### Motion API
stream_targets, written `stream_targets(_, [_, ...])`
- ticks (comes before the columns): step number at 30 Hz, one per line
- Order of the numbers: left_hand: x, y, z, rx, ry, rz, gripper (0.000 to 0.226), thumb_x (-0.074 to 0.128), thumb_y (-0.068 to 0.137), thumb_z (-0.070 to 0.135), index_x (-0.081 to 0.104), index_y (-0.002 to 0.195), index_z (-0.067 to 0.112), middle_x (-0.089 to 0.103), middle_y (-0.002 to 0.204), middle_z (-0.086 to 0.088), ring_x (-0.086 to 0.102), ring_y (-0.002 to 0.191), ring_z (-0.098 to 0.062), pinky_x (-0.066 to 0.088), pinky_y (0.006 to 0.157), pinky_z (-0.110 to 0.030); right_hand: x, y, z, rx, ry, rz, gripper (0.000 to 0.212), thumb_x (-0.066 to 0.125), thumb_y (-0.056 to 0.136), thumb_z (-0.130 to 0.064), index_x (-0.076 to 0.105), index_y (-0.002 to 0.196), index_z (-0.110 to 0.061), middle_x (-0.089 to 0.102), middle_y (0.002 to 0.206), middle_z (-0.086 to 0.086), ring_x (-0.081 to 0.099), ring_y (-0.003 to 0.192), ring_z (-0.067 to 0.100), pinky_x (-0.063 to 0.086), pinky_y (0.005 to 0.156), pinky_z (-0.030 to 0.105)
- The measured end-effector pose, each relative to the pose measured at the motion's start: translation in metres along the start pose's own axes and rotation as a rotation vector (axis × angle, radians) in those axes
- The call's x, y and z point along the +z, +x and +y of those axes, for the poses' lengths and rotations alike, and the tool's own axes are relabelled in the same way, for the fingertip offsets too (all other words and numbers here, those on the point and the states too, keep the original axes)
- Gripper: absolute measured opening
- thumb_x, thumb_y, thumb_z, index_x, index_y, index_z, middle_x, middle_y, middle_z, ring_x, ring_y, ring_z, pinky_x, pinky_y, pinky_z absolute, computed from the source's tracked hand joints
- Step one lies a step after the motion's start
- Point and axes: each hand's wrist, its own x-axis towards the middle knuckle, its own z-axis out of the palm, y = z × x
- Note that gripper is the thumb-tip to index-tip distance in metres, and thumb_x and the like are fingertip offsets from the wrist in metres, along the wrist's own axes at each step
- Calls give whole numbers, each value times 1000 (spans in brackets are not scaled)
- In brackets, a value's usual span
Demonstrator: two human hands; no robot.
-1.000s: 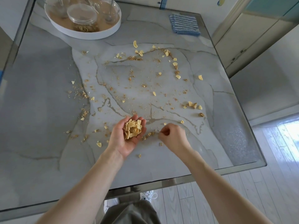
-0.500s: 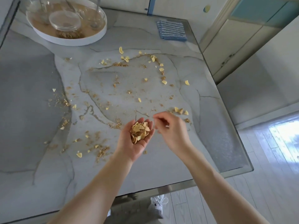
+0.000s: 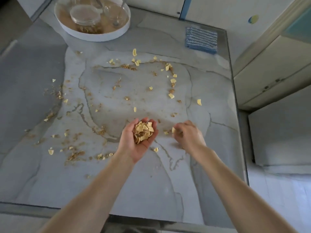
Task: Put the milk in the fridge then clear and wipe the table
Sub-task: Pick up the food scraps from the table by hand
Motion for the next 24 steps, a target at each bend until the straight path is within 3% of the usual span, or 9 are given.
stream_targets(3, [6,0,-9,26,-7,9,32,41,94,24,61,77,7,70,72,-9,70,65,-20,55,72,-38,-2,7,4,-70,-50,-25,19,50,89,-20,62,103,-15,55,108,7,49,106,25,37,77,25])
stream_targets(9, [7,1,-22,30,-51,55,27,44,93,22,62,81,6,70,74,-10,70,69,-22,54,72,-39,-27,-7,-20,-125,436,75,6,65,80,-20,63,77,-16,62,77,-6,57,74,11,44,66,21])
stream_targets(13, [14,1,-36,37,-9,-15,30,41,94,23,62,92,1,72,83,-13,71,78,-21,56,72,-35,-42,-25,-42,-282,494,-18,12,64,84,-25,70,91,-16,63,83,-12,60,83,5,46,76,16])
stream_targets(16, [14,4,-41,15,-9,-33,33,43,93,23,60,104,-2,69,101,-16,68,93,-24,56,74,-33,-42,-26,-35,-271,530,-19,15,62,85,-26,71,95,-19,64,87,-13,59,86,1,44,77,10])
stream_targets(20, [12,6,-36,-25,-117,-9,32,44,92,21,66,79,2,69,82,-14,70,73,-25,59,71,-37,-41,-22,-3,-130,494,126,13,61,86,-19,69,93,-12,68,90,-1,56,74,1,40,68,4])
stream_targets(22, [11,6,-32,-32,-142,-15,38,43,92,21,67,70,2,68,80,-13,69,68,-24,57,69,-38,-34,-22,15,-28,321,61,24,63,84,-24,64,104,-12,63,101,4,54,77,9,41,67,10])
stream_targets(24, [10,5,-26,-21,-128,-23,39,40,93,21,65,69,3,68,78,-13,69,66,-23,57,67,-36,-23,-25,28,40,184,-87,47,68,80,-33,54,122,-17,51,113,3,55,88,16,44,79,23])
